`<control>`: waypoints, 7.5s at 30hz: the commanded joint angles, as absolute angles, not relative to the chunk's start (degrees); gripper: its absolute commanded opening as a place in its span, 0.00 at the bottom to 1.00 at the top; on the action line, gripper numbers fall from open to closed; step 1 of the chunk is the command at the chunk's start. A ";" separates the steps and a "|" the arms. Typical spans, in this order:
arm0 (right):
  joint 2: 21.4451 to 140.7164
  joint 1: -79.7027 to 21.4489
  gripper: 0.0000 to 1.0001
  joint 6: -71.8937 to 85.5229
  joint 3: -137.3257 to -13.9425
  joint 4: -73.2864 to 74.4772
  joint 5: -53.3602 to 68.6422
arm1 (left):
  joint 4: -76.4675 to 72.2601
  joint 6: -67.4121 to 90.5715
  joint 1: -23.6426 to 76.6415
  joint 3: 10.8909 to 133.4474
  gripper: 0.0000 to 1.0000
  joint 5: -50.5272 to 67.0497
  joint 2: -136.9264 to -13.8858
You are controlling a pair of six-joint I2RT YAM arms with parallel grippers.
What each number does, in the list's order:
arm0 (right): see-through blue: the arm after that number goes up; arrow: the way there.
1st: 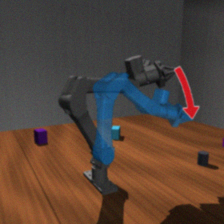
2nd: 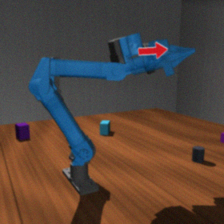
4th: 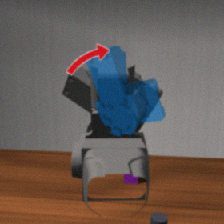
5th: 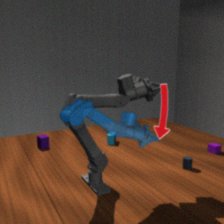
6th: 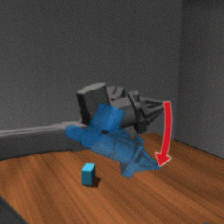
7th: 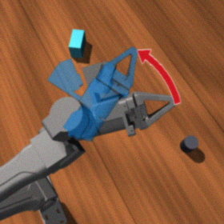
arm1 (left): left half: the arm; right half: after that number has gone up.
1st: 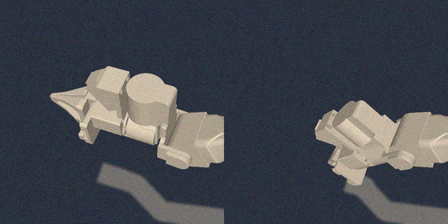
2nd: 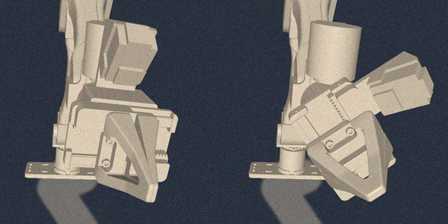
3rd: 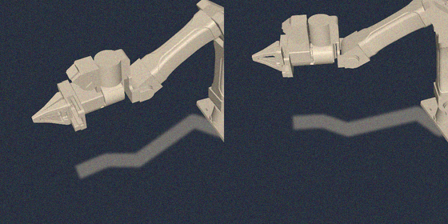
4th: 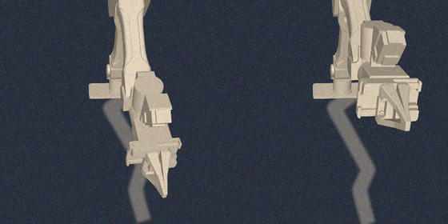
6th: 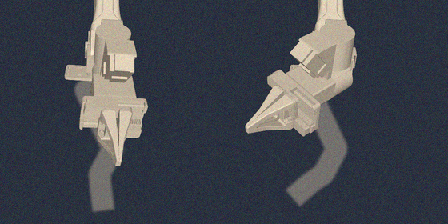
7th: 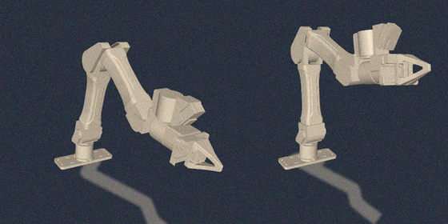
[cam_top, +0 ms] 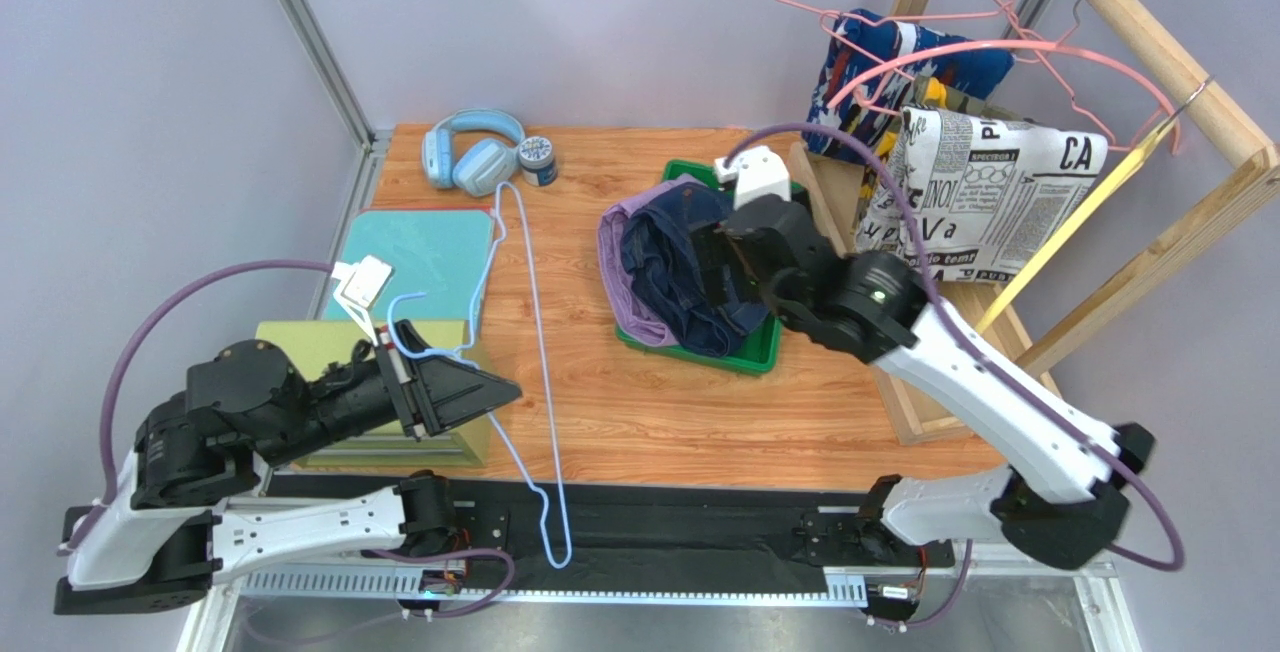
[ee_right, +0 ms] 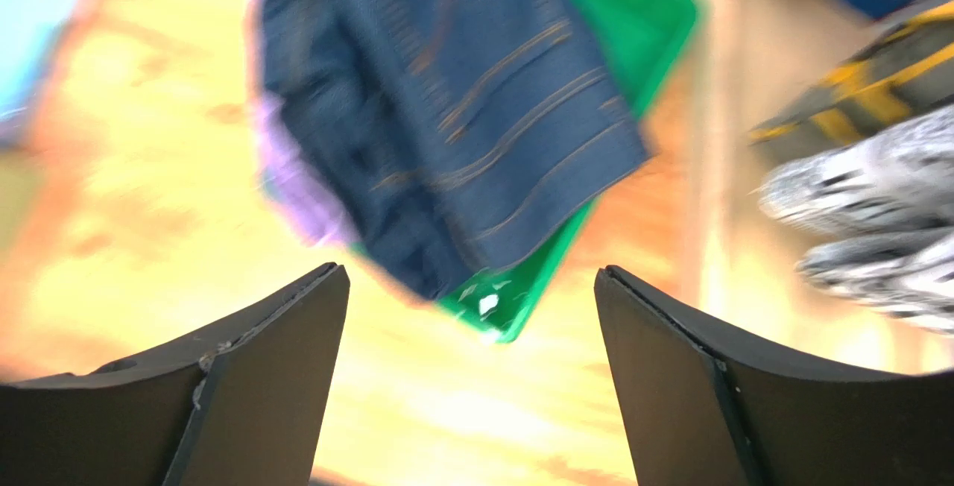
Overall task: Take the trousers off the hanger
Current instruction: Place the trousers into the basket, then pass the hanger from the left arm to the right, then hang the hanger back to the clothesline with the right arm
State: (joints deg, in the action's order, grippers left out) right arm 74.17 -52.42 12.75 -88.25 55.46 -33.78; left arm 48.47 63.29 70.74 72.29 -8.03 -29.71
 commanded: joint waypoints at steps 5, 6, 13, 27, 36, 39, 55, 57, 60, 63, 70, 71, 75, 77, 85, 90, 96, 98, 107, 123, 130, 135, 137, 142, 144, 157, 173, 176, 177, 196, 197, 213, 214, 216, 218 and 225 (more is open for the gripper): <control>54.24 -53.35 0.81 22.22 -77.88 51.78 9.98 | 35.17 60.21 70.75 73.39 0.00 0.78 -37.87; 53.01 -53.44 0.79 23.72 -76.13 50.46 14.11 | 34.29 60.12 70.75 73.56 0.00 2.01 -38.66; 44.66 -58.36 0.71 34.00 -70.50 39.30 29.97 | 30.15 59.24 70.75 76.73 0.00 4.39 -47.18; 42.98 -68.11 0.52 37.53 -62.93 29.89 18.56 | 25.75 62.75 70.84 75.94 0.00 0.09 -52.56; 47.98 -76.80 0.46 33.23 -65.65 31.01 6.72 | 29.35 63.72 70.75 76.38 0.00 -4.13 -54.75; 49.74 -80.41 0.44 31.82 -66.18 31.64 1.00 | 29.97 64.07 70.75 76.29 0.00 -4.57 -55.54; 53.52 -86.39 0.12 29.71 -69.26 36.74 -11.69 | 33.22 63.46 70.75 76.11 0.00 -5.98 -55.28; 54.22 -86.66 0.00 29.79 -69.26 35.69 -10.90 | 32.96 63.28 70.84 76.03 0.00 -5.80 -55.11; 54.23 -86.92 0.00 32.06 -68.65 33.76 -9.76 | 31.38 62.05 70.75 75.41 0.22 -5.36 -54.06; 52.57 -87.01 0.00 36.10 -66.54 29.64 -10.28 | 29.19 61.00 70.84 73.57 0.52 -5.62 -51.52; 50.19 -87.01 0.00 46.12 -62.94 28.65 -14.14 | 28.38 56.61 70.75 70.14 0.71 -7.73 -43.52; 49.23 -86.92 0.00 47.36 -62.67 28.83 -16.50 | 28.74 56.17 70.75 69.70 0.71 -8.08 -41.16; 47.46 -86.92 0.00 53.17 -62.40 30.93 -26.34 | 28.92 55.20 70.75 66.01 0.70 -10.54 -34.47; 48.33 -86.92 0.00 57.36 -65.28 35.39 -34.31 | 29.79 55.28 70.75 63.99 0.69 -12.39 -30.87; 52.29 -87.01 0.00 63.46 -74.00 37.10 -53.69 | 35.15 55.37 70.75 63.11 0.68 -14.24 -24.61; 58.96 -86.14 0.00 55.66 -81.90 35.69 -67.22 | 35.68 55.55 70.75 62.67 0.68 -13.19 -22.50; 63.98 -82.19 0.00 48.61 -90.43 31.73 -69.52 | 37.26 56.07 70.75 61.97 0.67 -12.57 -19.87; 64.77 -80.52 0.00 47.64 -92.10 31.55 -69.70 | 37.53 56.34 70.75 61.61 0.66 -12.66 -18.38; 64.34 -68.23 0.00 46.76 -92.64 31.55 -66.54 | 40.43 57.13 70.84 61.35 0.66 -13.36 -15.03; 61.26 -44.57 0.00 46.32 -95.10 35.68 -53.88 | 41.13 57.04 70.75 62.75 0.66 -13.45 -17.40; 61.00 -32.71 0.00 48.95 -94.83 37.26 -44.22 | 40.96 57.57 70.84 62.75 0.66 -12.75 -18.28; 61.17 -24.88 0.00 50.80 -95.01 37.62 -37.10 | 40.87 57.92 70.84 62.75 0.66 -12.39 -18.46; 61.52 -21.90 0.00 50.80 -95.45 37.79 -34.65 | 40.87 58.09 70.75 62.67 0.66 -12.39 -18.54; 62.14 -16.88 0.00 52.03 -95.98 38.85 -30.51 | 40.61 57.83 70.75 62.93 0.66 -12.13 -19.33; 62.05 -14.95 0.00 52.38 -95.98 39.02 -29.62 | 40.43 57.57 70.75 63.11 0.66 -11.95 -19.77; 55.55 -10.11 0.00 54.93 -87.63 39.64 -25.23 | 39.81 57.30 70.75 62.58 0.66 -10.99 -20.48; 42.19 -10.11 0.47 46.15 -86.13 49.65 -20.57 | 38.50 57.48 70.75 60.91 0.66 -10.20 -19.86; 41.05 -10.11 0.59 42.72 -88.67 55.34 -19.16 | 38.23 57.48 70.84 60.73 0.66 -9.93 -19.95; 40.78 -10.11 0.61 42.19 -89.38 56.68 -19.25 | 38.15 57.48 70.75 60.56 0.66 -9.84 -19.95; 41.40 -10.11 0.90 29.54 -102.48 74.09 -23.29 | 37.18 57.92 70.75 58.89 0.66 -8.88 -18.99; 41.40 -10.11 0.91 29.10 -102.74 74.00 -23.29 | 37.26 57.92 70.75 58.89 0.66 -8.96 -18.98; 52.73 -10.11 0.70 29.18 -108.73 59.43 -10.46 | 37.62 57.92 70.75 59.06 0.66 -9.41 -19.69; 53.17 -10.11 0.69 29.01 -107.76 55.93 -10.46 | 37.70 57.92 70.75 59.15 0.66 -9.23 -19.95; 54.31 -10.11 0.66 29.44 -106.44 53.36 -9.58 | 37.97 57.92 70.75 59.85 0.66 -8.97 -20.21; 54.84 -10.11 0.63 29.62 -105.56 49.23 -9.49 | 38.49 57.92 70.75 60.47 0.66 -8.96 -20.65; 58.00 -10.11 0.39 24.54 -105.20 43.51 -17.39 | 38.67 58.62 70.75 60.73 0.66 -8.44 -21.18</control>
State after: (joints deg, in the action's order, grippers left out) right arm 57.32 -10.31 28.86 -103.90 50.39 -12.36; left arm 38.83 57.89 70.74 59.09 -9.26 -19.90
